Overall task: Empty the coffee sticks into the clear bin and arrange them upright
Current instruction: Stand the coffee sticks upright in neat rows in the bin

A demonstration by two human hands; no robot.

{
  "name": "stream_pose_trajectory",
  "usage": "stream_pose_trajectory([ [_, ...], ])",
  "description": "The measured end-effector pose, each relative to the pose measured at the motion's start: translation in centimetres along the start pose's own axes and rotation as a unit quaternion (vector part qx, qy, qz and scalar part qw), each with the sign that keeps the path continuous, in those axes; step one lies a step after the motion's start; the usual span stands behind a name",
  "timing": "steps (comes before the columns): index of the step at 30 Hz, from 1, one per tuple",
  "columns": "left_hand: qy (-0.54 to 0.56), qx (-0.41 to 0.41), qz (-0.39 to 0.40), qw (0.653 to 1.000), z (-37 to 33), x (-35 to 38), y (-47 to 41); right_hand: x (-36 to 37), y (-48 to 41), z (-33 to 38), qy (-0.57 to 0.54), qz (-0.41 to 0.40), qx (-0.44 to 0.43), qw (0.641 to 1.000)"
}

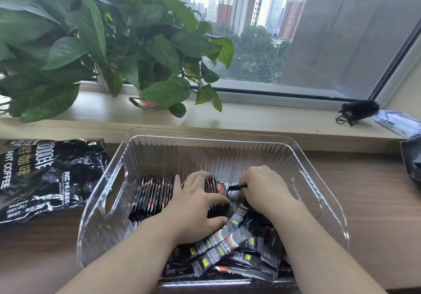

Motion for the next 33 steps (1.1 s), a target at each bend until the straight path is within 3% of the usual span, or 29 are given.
stream_pose_trajectory([
  [10,0.016,-0.004,-0.022,1.000,0.1,-0.4,-0.1,-2.2,0.0,-0.8,-0.080,-0.052,0.067,0.993],
  [16,0.021,-0.004,-0.035,0.999,0.1,-0.7,0.0,-0.9,-1.0,0.1,-0.154,0.006,0.110,0.982],
  [27,0.014,-0.012,-0.044,0.999,0.1,-0.9,0.0,1.3,-1.2,1.3,-0.103,0.044,0.099,0.989],
  [33,0.005,-0.010,-0.053,0.999,0.3,-0.9,-0.2,2.1,-0.6,1.1,-0.163,0.133,0.120,0.970],
])
Point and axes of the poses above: each hand's wrist, its own y-axis away from the middle knuckle, its own x-axis out of the palm, z = x × y, the point moved 7 cm from there along -y, towards the middle knuckle, and after that the axes turned 14 degrees about -z, right-handed, at the moved point
